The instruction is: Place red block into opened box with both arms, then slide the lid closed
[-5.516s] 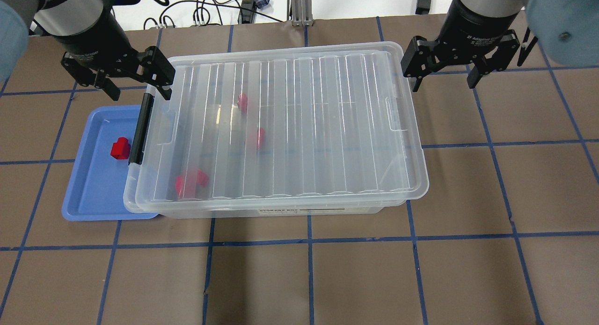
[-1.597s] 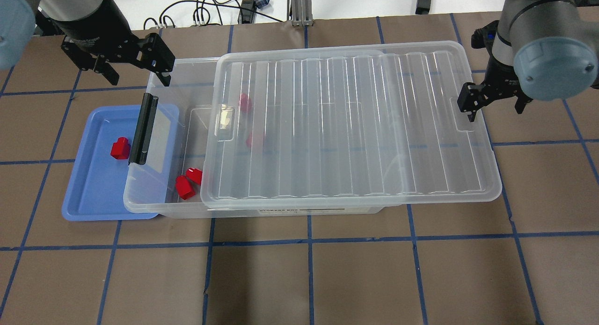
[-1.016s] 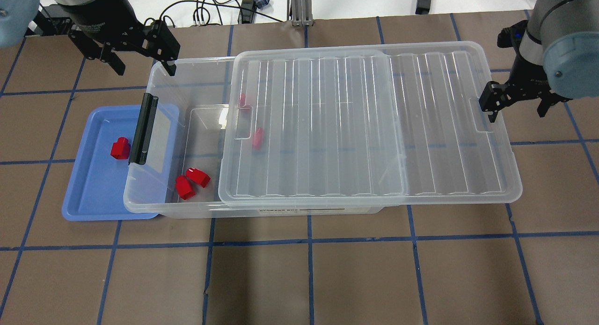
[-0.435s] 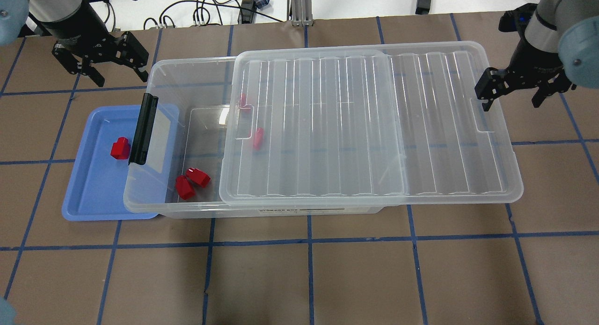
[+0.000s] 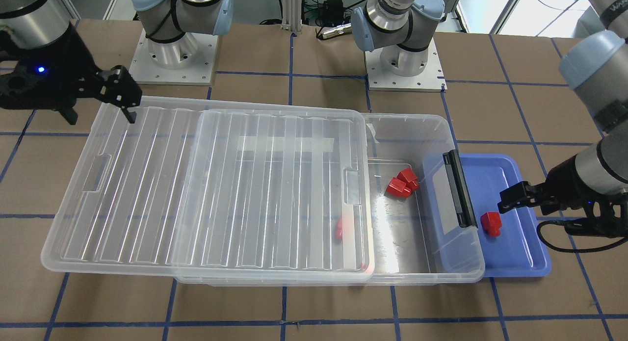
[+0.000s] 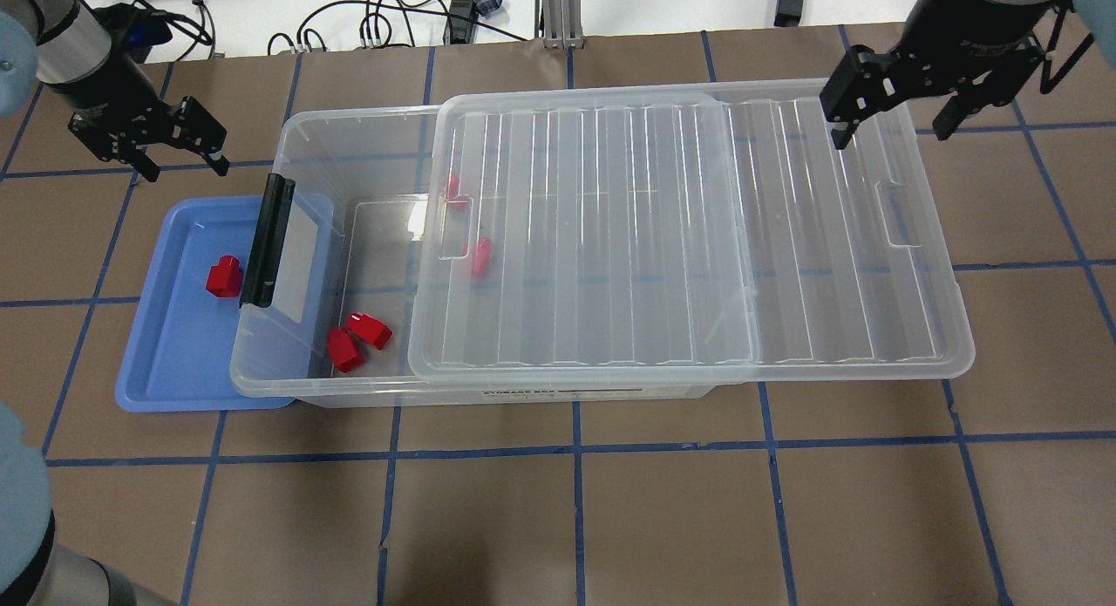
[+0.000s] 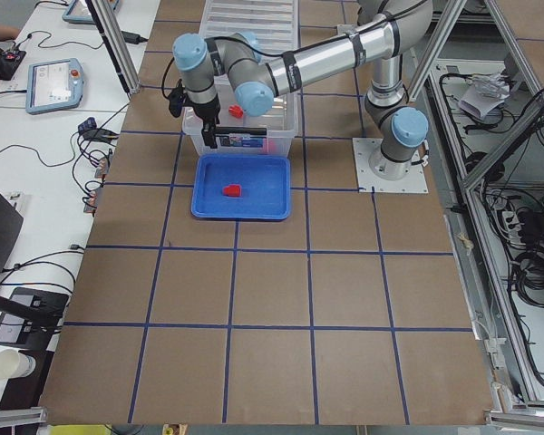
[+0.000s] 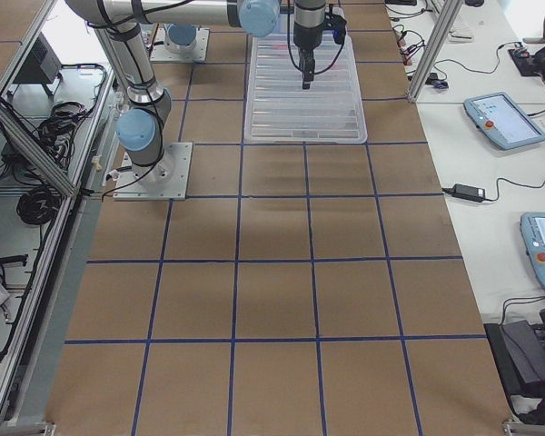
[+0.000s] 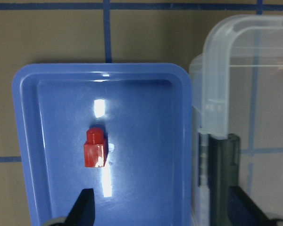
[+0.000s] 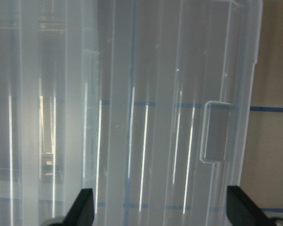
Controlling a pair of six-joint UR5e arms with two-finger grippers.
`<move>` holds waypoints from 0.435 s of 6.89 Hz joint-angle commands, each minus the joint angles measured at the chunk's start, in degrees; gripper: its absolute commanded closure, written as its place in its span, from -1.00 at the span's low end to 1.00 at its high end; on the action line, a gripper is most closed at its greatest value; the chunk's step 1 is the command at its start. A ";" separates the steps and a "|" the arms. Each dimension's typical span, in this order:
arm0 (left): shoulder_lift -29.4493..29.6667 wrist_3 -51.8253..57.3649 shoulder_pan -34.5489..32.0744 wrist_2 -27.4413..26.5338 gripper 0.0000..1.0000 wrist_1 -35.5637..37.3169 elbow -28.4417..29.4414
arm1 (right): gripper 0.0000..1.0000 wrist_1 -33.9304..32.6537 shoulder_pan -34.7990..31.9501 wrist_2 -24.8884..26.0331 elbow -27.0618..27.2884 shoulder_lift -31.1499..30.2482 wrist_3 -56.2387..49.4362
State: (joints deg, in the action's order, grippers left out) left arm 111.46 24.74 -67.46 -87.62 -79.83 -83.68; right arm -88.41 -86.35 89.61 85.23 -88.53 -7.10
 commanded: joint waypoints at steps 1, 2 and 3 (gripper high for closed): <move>5.67 11.16 6.26 0.52 -1.00 11.65 -7.34 | -1.00 1.14 -3.74 -0.22 0.62 0.02 3.32; 6.82 11.29 6.55 0.52 -1.00 19.80 -12.16 | -1.00 0.70 -3.74 -1.01 1.07 -0.07 3.32; 6.49 11.21 6.55 -0.09 -1.00 22.06 -15.17 | -1.00 0.70 -3.74 -1.01 1.08 -0.07 3.41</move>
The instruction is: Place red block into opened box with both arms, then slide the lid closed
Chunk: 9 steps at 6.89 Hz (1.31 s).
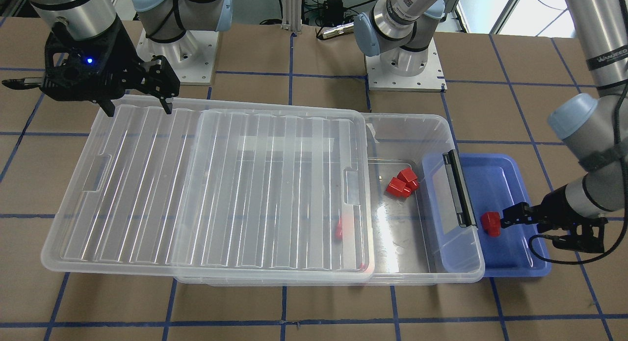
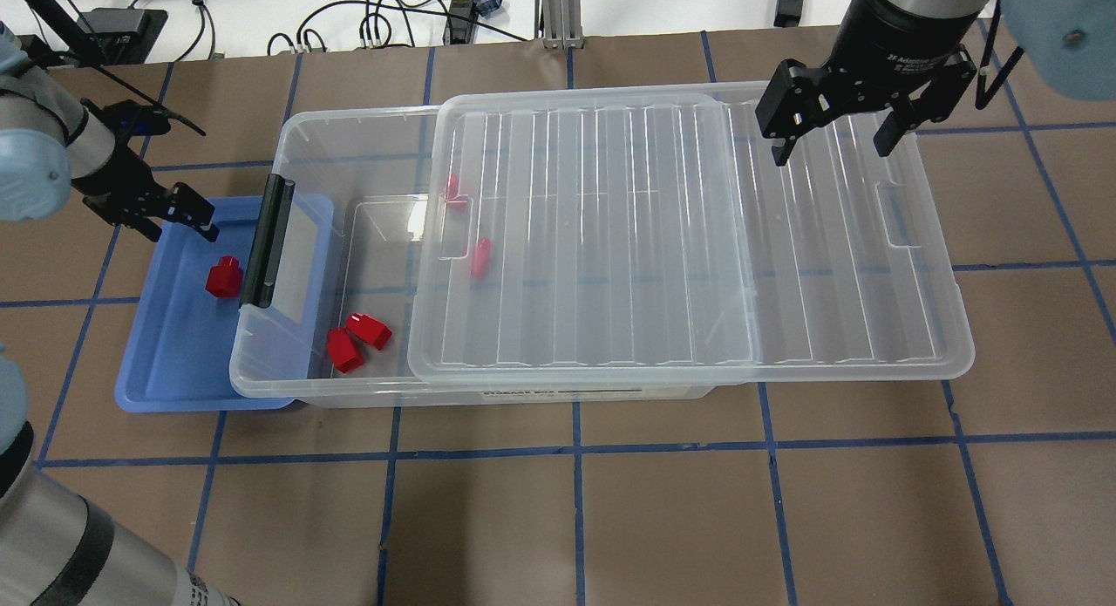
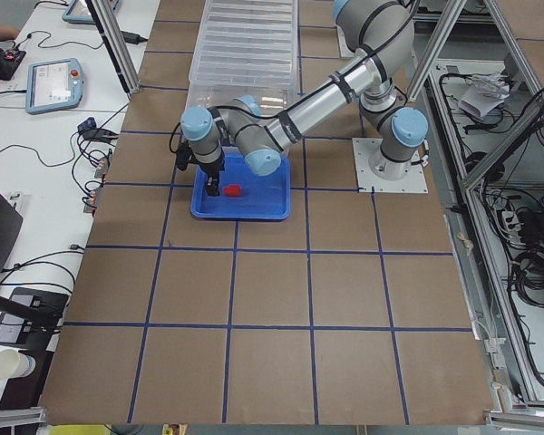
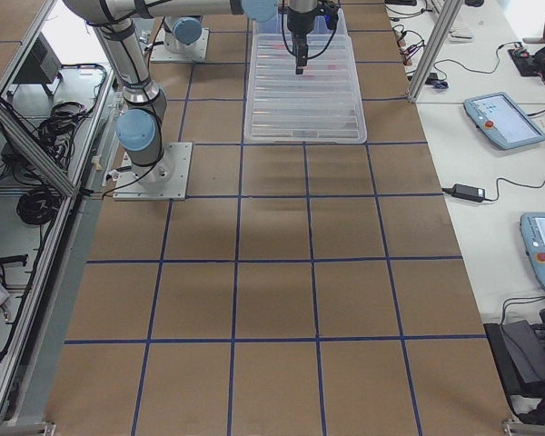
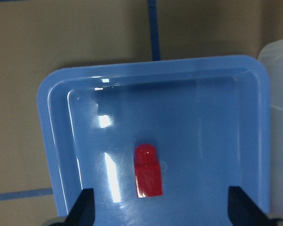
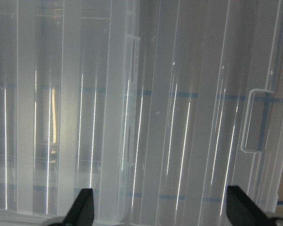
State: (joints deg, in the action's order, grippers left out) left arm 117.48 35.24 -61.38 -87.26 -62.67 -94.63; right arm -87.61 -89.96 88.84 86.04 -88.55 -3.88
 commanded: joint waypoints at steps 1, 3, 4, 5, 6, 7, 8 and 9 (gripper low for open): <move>-0.49 0.53 0.21 -0.36 -1.00 5.19 -5.82 | -1.00 0.06 -0.13 0.02 0.27 -0.05 0.28; 0.28 0.17 -0.50 0.16 -1.00 4.92 -6.27 | -1.00 0.24 -0.13 0.63 0.09 -0.14 5.25; 0.64 0.18 -0.50 -0.10 -0.91 4.92 -6.18 | -1.00 -0.11 -0.13 0.64 0.09 -0.05 5.37; 0.56 0.87 -0.41 -0.53 0.55 4.84 -6.27 | -1.00 -0.02 -0.13 0.55 0.18 -0.05 5.29; -0.31 0.79 -0.85 -0.80 1.00 4.31 -6.18 | -1.00 0.07 -0.13 0.55 0.27 0.04 5.29; -0.93 0.62 -1.46 -1.93 1.00 3.96 -6.10 | -1.00 0.33 -0.13 0.55 0.27 -0.05 5.29; -2.16 0.62 -2.25 -3.42 1.00 1.09 -5.05 | -1.00 0.50 -0.04 0.72 0.36 0.13 5.29; -4.08 0.62 -2.43 -3.44 1.00 -4.16 -3.13 | -1.00 0.51 -0.04 0.73 0.36 -0.05 5.29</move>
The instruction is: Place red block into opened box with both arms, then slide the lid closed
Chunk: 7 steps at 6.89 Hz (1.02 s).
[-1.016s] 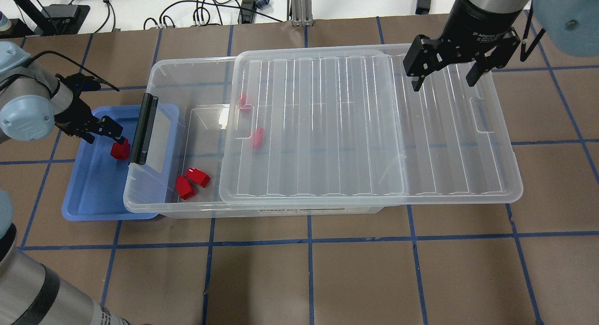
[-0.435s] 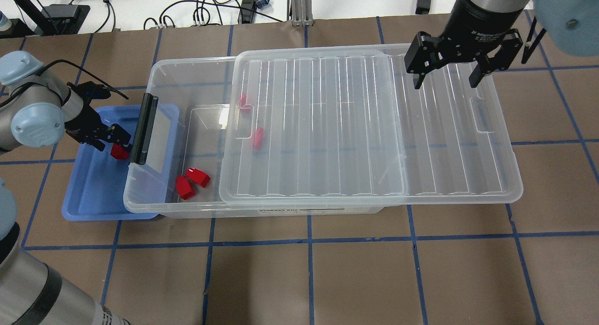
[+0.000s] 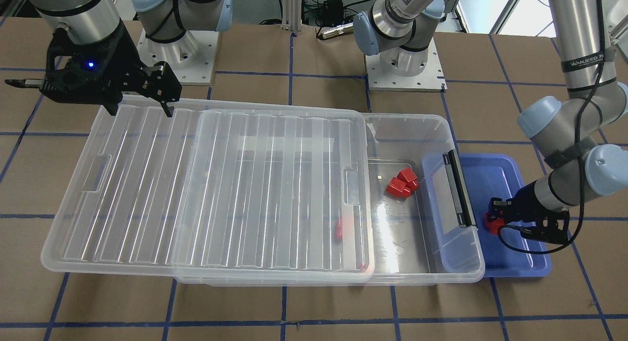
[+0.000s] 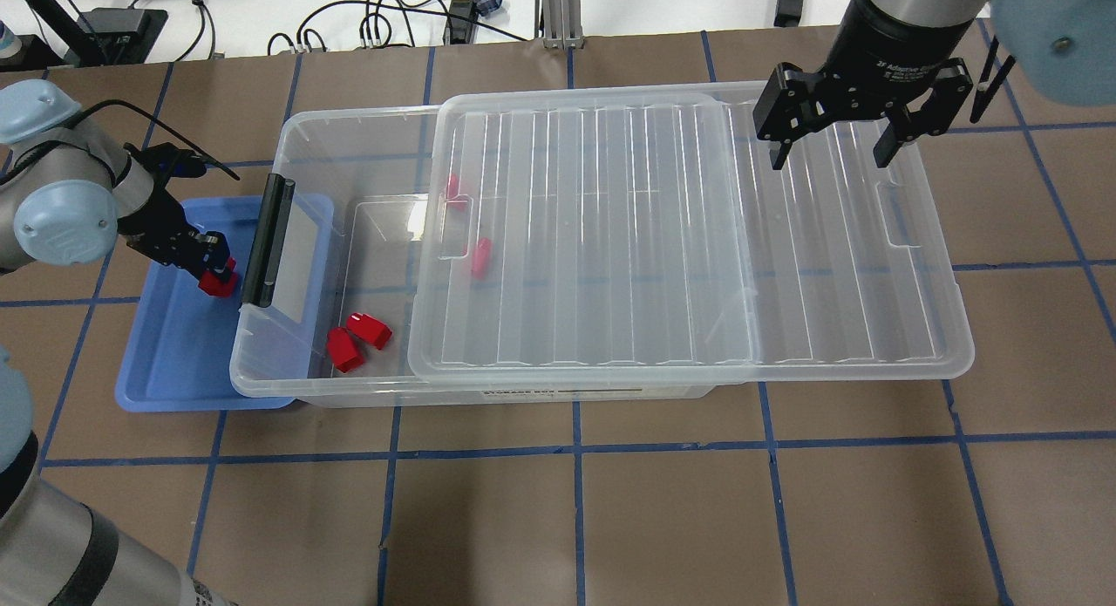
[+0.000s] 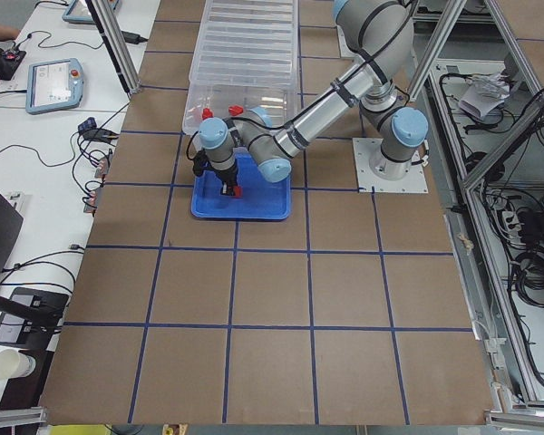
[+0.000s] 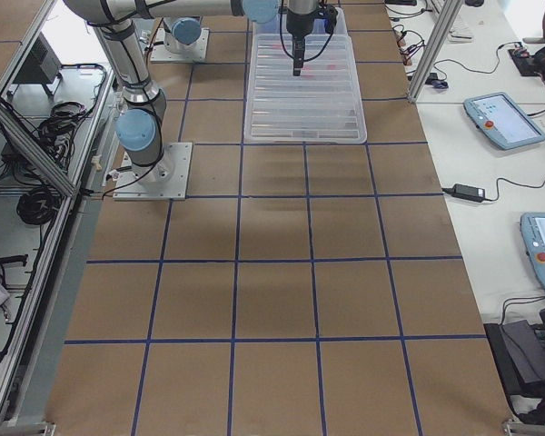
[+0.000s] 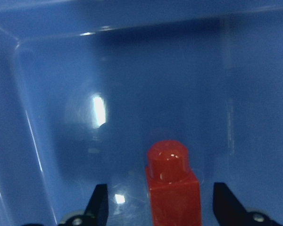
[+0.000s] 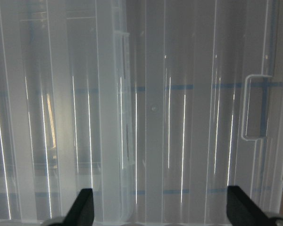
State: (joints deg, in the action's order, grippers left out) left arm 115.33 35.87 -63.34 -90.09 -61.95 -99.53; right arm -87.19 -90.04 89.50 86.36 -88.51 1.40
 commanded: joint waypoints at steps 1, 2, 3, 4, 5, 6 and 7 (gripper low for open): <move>-3.95 -0.01 -0.47 -0.79 1.00 -10.24 5.28 | -1.00 0.09 0.04 -0.03 0.04 -0.08 0.00; -4.76 -0.19 -0.47 -0.79 1.00 -18.91 11.49 | -1.00 0.00 0.04 -0.03 0.04 -0.08 0.00; -5.98 -0.71 -2.21 -0.96 1.00 -27.69 18.17 | -1.00 0.09 0.04 -0.03 0.04 0.00 0.00; -7.30 -7.16 -6.23 -0.96 1.00 -33.87 23.19 | -1.00 0.09 0.04 -0.03 0.04 0.01 0.00; -8.79 -16.79 -12.53 -0.79 1.00 -36.20 24.29 | -1.00 0.09 0.04 -0.03 0.04 0.01 0.00; -9.94 -21.15 -18.51 -0.79 1.00 -36.22 23.78 | -1.00 0.09 0.04 -0.03 0.04 0.01 0.00; -10.47 -26.94 -21.96 -0.61 1.00 -35.96 22.29 | -1.00 0.09 0.04 -0.03 0.04 0.01 0.00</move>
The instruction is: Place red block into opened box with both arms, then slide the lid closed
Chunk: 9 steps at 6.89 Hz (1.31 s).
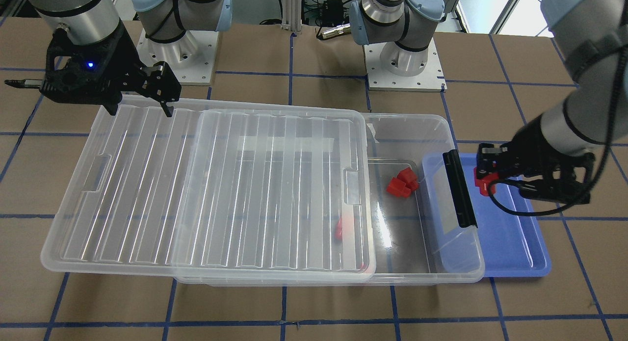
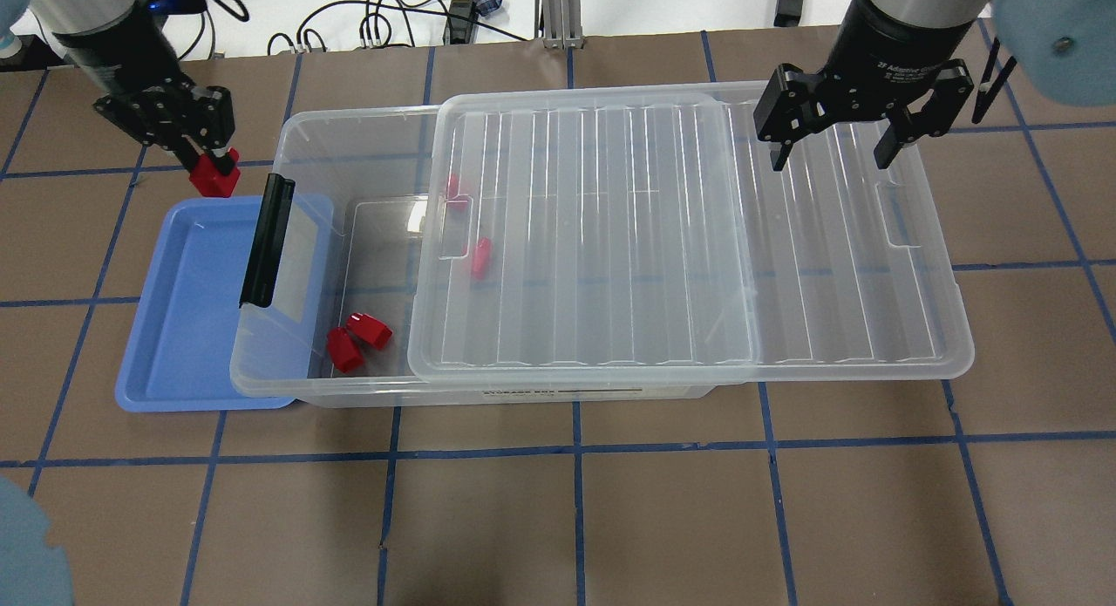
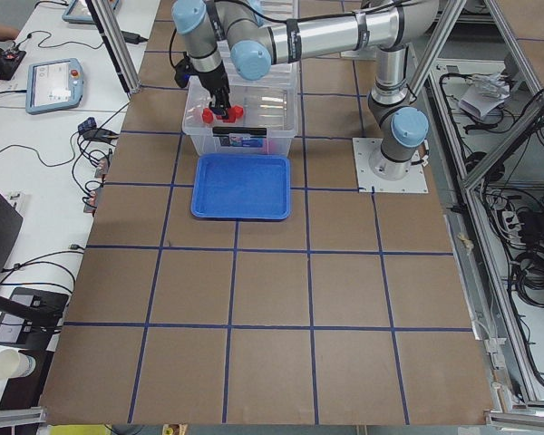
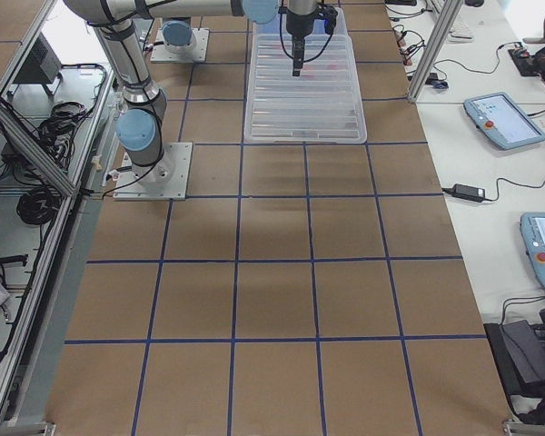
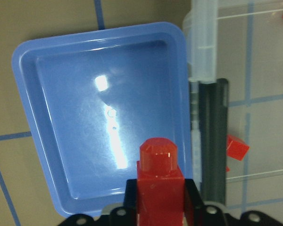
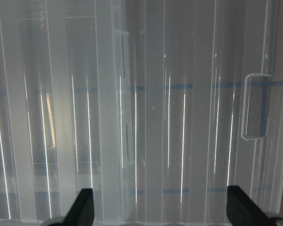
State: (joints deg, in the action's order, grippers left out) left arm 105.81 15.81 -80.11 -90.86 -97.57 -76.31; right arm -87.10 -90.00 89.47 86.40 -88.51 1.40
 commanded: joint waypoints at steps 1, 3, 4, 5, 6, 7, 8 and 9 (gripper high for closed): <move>-1.39 -8.42 -6.80 0.07 1.00 0.62 -4.34 | -1.00 0.00 0.00 0.00 0.00 0.00 0.00; -2.19 -10.35 -7.08 0.07 1.00 12.18 -9.80 | -1.00 -0.09 0.00 0.00 0.00 0.00 0.00; -2.36 -10.89 -7.34 0.15 1.00 12.58 -11.48 | -1.00 -0.09 0.08 -0.09 0.00 0.00 0.00; -1.14 -10.72 -7.17 0.41 1.00 14.06 -12.62 | -1.00 -0.09 0.17 -0.09 0.00 0.09 0.00; -0.09 -10.80 -7.17 0.85 1.00 16.86 -13.51 | -1.00 0.00 0.17 -0.09 0.00 0.00 0.00; 0.18 -10.72 -6.99 0.94 1.00 18.02 -15.17 | -1.00 -0.09 0.17 -0.09 0.00 0.09 0.00; 0.36 -10.72 -6.90 2.34 1.00 20.55 -16.75 | -1.00 -0.09 0.26 -0.09 0.00 0.09 0.00; 0.62 -10.11 -6.55 2.79 1.00 24.15 -19.38 | -1.00 -0.09 0.26 -0.09 0.09 0.09 0.00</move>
State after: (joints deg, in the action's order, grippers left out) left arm 106.10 5.23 -86.98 -88.87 -77.20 -92.96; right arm -87.18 -89.77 89.38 86.42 -88.43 1.41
